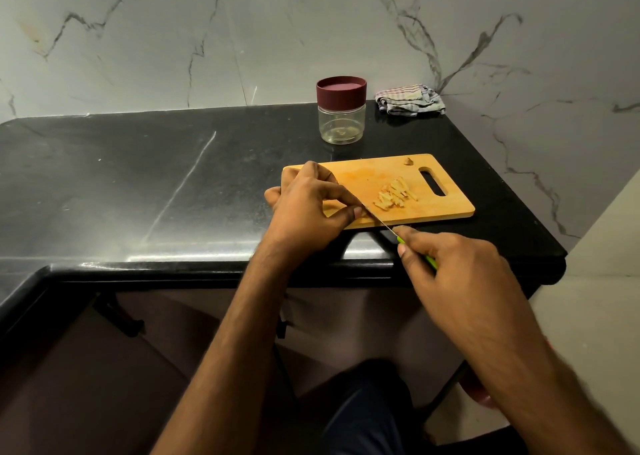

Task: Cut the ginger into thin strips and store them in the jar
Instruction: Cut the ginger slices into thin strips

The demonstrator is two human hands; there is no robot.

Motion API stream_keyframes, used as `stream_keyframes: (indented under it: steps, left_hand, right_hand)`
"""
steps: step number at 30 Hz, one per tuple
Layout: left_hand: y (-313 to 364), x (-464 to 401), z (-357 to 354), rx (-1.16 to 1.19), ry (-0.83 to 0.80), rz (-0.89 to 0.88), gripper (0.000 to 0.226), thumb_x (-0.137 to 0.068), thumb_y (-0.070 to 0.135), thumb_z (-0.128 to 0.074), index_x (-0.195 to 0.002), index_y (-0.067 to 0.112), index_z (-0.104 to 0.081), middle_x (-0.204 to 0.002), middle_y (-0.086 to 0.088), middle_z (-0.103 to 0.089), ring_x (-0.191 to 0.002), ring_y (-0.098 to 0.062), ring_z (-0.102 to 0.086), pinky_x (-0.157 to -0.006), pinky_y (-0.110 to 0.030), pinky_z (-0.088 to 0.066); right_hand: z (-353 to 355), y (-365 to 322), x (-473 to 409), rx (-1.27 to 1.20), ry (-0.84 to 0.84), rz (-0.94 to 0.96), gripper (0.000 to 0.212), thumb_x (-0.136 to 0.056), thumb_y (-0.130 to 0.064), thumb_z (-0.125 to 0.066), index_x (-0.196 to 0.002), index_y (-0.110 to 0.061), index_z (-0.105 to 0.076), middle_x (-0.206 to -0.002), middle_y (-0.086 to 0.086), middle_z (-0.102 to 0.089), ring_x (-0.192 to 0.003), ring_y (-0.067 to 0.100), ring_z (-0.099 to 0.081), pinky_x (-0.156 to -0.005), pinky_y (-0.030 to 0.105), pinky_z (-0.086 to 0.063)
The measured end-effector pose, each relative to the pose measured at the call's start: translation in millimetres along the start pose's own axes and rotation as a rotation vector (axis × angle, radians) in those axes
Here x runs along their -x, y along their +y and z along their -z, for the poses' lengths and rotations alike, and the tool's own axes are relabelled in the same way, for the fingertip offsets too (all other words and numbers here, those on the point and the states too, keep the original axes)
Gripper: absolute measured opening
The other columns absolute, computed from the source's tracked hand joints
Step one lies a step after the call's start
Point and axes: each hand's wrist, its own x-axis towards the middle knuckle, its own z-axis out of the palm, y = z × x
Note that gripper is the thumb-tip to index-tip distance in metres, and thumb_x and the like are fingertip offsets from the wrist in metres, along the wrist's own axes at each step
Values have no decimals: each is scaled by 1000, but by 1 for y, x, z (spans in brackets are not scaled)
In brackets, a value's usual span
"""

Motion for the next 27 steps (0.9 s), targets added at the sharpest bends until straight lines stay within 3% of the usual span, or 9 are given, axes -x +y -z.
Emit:
stream_keyframes:
  steps: [3,6,11,14,21,27]
  left_hand:
    - [-1,0,0,13,13,-10,7,-81,45,-79,-84,45,-73,-106,18,-47,-118,-9,-34,-96,-38,-19]
    - [-1,1,-1,-25,3,-50,14,-84,43,-76,-93,47,-66,-109,18,-44,-120,-10,-33,-97,-37,-17]
    - [2,0,-4,-144,-77,-150,21,-94,38,-61,-105,54,-66,-117,16,-40,-123,-13,-27,-101,-45,-22]
    - [3,-1,-6,-199,-103,-135,25,-97,39,-55,-113,56,-65,-119,16,-39,-123,-13,-25,-100,-43,-19]
    - [-1,0,-5,-70,-55,-105,31,-91,42,-67,-120,51,-61,-120,17,-40,-124,-9,-28,-100,-38,-18]
    - [-1,1,-4,-45,-19,-68,25,-88,43,-71,-112,44,-64,-116,18,-41,-121,-8,-30,-97,-35,-16]
  right_hand:
    - [-1,2,4,74,-6,-6,39,-96,-45,-43,-135,-43,-47,-80,-13,-45,-69,4,-43,-53,16,-31]
    - [-2,1,4,100,-15,-18,41,-96,-46,-42,-137,-46,-42,-79,-13,-38,-69,4,-41,-52,17,-31]
    - [-3,-1,3,75,-19,-11,42,-97,-45,-43,-139,-44,-41,-78,-13,-38,-67,3,-40,-51,17,-29]
    - [-3,0,4,64,-20,-9,42,-97,-45,-43,-138,-44,-41,-78,-12,-40,-68,4,-43,-52,18,-31]
    - [2,5,11,31,-5,4,42,-96,-44,-43,-138,-41,-44,-85,-12,-47,-74,5,-49,-60,21,-44]
    - [6,5,12,44,-13,-5,42,-97,-45,-42,-138,-43,-43,-86,-12,-46,-73,4,-45,-53,12,-28]
